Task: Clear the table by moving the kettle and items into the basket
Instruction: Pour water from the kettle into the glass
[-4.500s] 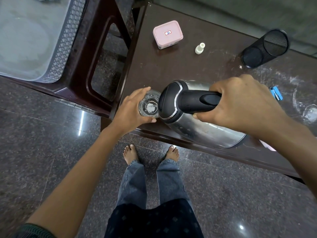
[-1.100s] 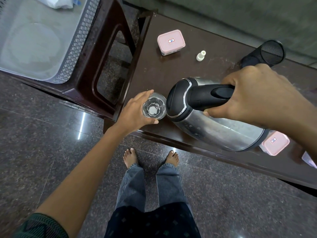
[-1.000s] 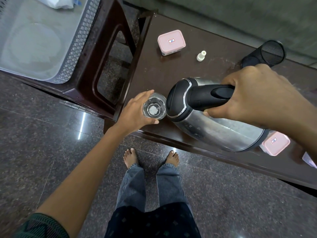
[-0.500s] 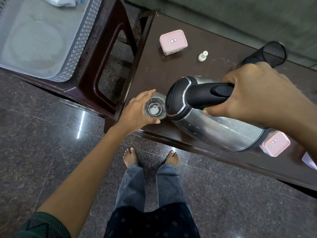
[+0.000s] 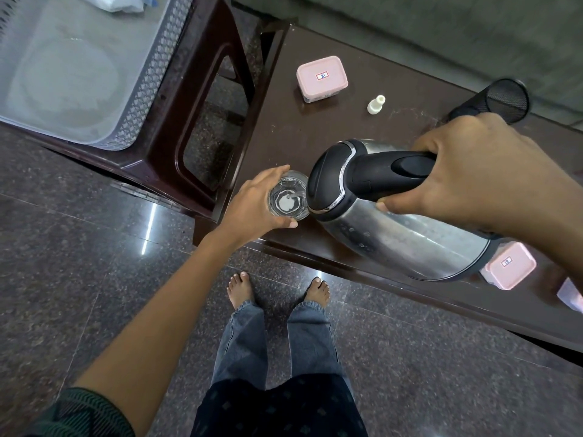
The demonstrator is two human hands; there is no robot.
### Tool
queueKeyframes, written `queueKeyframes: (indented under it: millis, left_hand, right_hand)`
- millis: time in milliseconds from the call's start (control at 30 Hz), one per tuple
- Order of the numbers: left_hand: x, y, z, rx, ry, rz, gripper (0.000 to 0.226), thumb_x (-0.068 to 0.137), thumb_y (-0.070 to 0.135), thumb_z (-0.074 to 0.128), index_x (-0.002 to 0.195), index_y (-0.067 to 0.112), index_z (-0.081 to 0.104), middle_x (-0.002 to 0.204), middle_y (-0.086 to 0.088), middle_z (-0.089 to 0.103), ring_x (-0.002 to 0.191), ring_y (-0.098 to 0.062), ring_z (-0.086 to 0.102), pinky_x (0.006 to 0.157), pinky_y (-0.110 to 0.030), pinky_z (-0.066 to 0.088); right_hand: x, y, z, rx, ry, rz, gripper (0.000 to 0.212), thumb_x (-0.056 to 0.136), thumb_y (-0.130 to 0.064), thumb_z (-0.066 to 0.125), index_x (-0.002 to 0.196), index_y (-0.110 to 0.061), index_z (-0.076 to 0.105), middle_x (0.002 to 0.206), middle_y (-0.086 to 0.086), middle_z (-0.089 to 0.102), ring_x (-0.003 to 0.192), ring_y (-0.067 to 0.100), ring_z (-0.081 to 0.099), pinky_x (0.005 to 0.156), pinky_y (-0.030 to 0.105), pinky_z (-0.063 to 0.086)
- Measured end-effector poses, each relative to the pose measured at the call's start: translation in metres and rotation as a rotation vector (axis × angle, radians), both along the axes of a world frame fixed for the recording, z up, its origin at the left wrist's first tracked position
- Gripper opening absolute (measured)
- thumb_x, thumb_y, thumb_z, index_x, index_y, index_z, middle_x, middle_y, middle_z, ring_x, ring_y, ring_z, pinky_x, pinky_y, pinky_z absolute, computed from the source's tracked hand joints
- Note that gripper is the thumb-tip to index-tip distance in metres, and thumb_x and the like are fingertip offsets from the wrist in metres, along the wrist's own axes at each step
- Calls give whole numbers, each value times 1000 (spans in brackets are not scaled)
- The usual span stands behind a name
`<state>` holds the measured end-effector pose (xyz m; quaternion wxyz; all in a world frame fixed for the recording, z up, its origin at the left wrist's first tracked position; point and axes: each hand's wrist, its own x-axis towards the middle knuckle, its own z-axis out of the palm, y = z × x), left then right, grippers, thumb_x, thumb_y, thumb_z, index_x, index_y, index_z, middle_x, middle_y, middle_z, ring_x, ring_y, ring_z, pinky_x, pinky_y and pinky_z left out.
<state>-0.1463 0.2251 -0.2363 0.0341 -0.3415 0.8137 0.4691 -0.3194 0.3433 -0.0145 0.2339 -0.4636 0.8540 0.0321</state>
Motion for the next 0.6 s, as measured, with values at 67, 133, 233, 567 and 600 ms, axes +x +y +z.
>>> queueKeyframes:
  millis: [67, 133, 233, 567, 600]
  left_hand:
    - [0, 0, -1, 7, 8, 7, 102, 56, 35, 86, 142, 31, 31, 145, 10, 40, 130, -20, 41, 108, -44, 37]
    - [1, 0, -2, 15, 14, 11, 102, 56, 36, 87, 141, 32, 32, 144, 10, 41, 129, -19, 41, 108, -44, 37]
    - [1, -1, -3, 25, 17, 18, 102, 55, 36, 87, 141, 32, 32, 144, 9, 42, 129, -19, 42, 108, -44, 36]
    - [1, -3, -5, 41, 38, 25, 102, 53, 35, 88, 140, 31, 35, 143, 8, 43, 128, -19, 43, 108, -45, 37]
    - [1, -3, -5, 43, 39, 24, 102, 53, 36, 88, 140, 31, 35, 142, 7, 44, 128, -19, 43, 108, -45, 37]
  right_hand:
    - [0, -1, 0, 7, -1, -4, 34, 59, -44, 73, 61, -14, 56, 62, 6, 52, 64, 32, 50, 49, 27, 29]
    - [2, -1, -1, 17, -4, -8, 34, 60, -44, 74, 62, -14, 57, 63, 5, 52, 65, 32, 50, 52, 30, 31]
    - [2, -1, 0, 24, -5, -21, 34, 59, -44, 74, 62, -14, 57, 62, 5, 52, 63, 30, 50, 50, 28, 30]
    - [2, 1, -1, 31, -12, -22, 34, 60, -43, 75, 61, -14, 57, 60, 6, 51, 61, 29, 50, 48, 25, 29]
    - [2, 2, -1, 32, -14, -20, 34, 59, -43, 74, 61, -14, 57, 60, 7, 51, 61, 30, 50, 48, 25, 29]
